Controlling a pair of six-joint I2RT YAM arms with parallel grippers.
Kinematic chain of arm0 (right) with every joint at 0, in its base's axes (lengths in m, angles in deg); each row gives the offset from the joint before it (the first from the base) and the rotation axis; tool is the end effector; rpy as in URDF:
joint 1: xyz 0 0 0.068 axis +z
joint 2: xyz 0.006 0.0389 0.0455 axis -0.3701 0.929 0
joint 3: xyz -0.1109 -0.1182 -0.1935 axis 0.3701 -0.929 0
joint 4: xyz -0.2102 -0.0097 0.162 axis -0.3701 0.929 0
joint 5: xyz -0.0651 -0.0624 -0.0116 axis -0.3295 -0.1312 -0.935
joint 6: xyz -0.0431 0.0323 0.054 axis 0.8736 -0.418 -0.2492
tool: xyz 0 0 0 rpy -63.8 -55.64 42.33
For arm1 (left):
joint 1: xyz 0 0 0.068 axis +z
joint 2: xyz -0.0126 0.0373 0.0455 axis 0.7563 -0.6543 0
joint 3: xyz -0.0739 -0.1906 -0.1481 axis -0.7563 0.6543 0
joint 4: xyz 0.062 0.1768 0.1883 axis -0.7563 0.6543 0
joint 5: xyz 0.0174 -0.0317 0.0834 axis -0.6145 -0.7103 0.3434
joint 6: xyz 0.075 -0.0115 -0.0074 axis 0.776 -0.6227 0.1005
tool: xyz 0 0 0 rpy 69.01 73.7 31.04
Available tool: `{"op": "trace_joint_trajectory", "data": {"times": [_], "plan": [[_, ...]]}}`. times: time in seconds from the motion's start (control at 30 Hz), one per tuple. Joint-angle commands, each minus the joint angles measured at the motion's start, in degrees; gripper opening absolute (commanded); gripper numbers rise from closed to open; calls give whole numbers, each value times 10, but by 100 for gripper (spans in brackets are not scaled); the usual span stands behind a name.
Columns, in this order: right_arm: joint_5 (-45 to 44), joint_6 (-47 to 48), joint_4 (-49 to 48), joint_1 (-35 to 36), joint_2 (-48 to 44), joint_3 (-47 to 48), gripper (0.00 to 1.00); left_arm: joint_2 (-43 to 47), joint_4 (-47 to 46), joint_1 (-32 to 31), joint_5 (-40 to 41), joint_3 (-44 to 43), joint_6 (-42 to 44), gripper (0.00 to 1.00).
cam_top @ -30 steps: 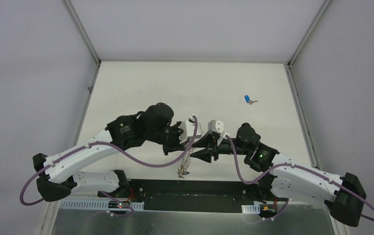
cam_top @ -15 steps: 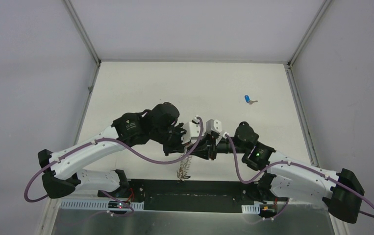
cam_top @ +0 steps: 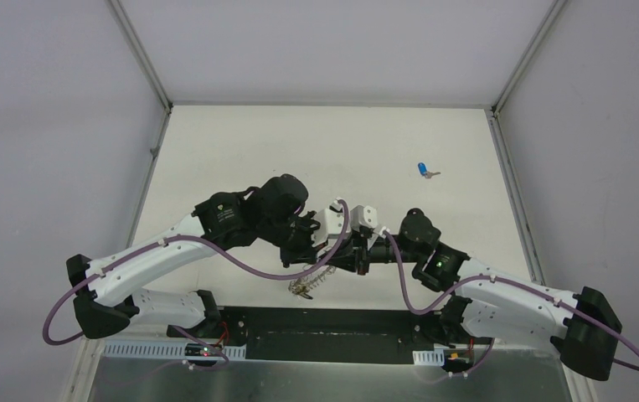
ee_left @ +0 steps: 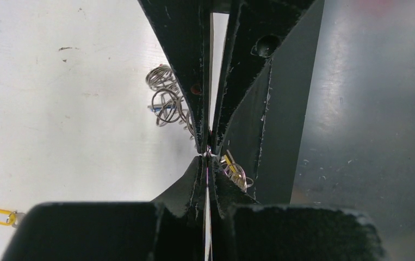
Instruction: Put the keys on the keyring
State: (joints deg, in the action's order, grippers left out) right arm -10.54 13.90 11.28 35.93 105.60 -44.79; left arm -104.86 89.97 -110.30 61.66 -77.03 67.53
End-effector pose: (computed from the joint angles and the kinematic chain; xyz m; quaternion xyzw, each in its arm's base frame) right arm 0.1041 0.2335 0.2589 -0.5023 0.5149 0.5179 0.4629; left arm 0.1030 -0.2377 0.3234 0.6073 0.6889 -0.3079 0.2486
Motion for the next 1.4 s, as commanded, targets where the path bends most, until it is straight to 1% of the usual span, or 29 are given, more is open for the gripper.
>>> {"op": "trace_joint_trajectory", "data": {"times": [0.0,0.03,0.23,0.33,0.4,0.47,0.53,0.77,0.87,0.97,1.23,1.37], "plan": [[0,7,-2,4,2,17,2,5,-51,-4,-20,-21,-13,0],[-3,10,4,4,1,19,0,6,-53,-4,-20,-20,-14,0],[-29,14,24,4,-19,17,0,22,-78,-4,-17,-8,-22,1],[-41,11,21,4,-41,11,0,40,-113,-4,-9,7,-34,21],[-44,12,18,5,-59,4,0,59,-145,-4,-8,29,-41,30],[-44,12,10,4,-79,-5,0,87,-188,-4,-7,60,-44,35],[-42,12,1,4,-102,-17,0,120,-237,-4,-8,98,-50,38],[-24,17,-8,4,-141,-31,0,254,-442,-4,-13,256,-78,50],[-19,16,-10,4,-145,-29,0,290,-521,-4,-18,318,-91,50],[-14,12,-14,4,-146,-23,0,300,-582,-4,-18,350,-106,49],[-9,12,-18,4,-138,-9,0,260,-599,-4,-56,346,-106,41],[-12,12,-21,4,-137,-8,0,244,-593,-4,-65,343,-105,40]]}}
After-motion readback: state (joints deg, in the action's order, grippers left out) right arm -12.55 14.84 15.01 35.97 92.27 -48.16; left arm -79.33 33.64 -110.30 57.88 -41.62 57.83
